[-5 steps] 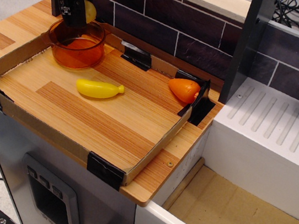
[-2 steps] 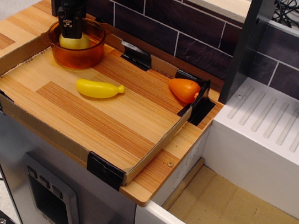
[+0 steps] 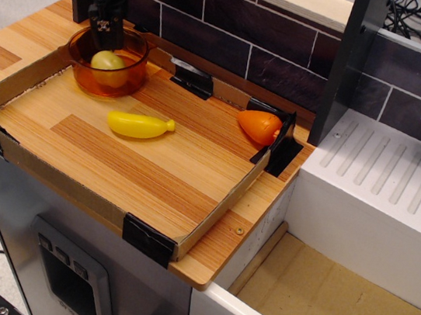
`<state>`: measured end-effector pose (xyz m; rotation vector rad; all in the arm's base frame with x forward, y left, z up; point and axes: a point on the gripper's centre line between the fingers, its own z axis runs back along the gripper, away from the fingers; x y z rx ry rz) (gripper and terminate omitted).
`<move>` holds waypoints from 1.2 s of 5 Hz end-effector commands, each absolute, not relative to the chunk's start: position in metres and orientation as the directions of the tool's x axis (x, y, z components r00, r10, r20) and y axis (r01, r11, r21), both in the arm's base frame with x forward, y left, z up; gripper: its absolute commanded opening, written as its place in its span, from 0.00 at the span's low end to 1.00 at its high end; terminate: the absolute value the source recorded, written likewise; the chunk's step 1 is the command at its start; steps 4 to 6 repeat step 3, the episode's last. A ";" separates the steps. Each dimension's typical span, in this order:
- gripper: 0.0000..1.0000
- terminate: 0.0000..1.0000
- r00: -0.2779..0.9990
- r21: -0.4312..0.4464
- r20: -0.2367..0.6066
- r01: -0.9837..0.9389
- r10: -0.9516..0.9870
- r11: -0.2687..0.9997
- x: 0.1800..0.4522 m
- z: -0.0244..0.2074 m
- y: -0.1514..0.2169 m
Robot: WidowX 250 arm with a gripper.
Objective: Put potato in pot
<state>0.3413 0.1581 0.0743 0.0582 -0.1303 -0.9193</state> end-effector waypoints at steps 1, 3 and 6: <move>1.00 0.00 0.546 0.195 0.150 0.801 -0.824 0.566 0.331 0.159 0.161; 1.00 1.00 0.546 0.195 0.150 0.801 -0.824 0.566 0.331 0.159 0.161; 1.00 1.00 0.546 0.195 0.150 0.801 -0.824 0.566 0.331 0.159 0.161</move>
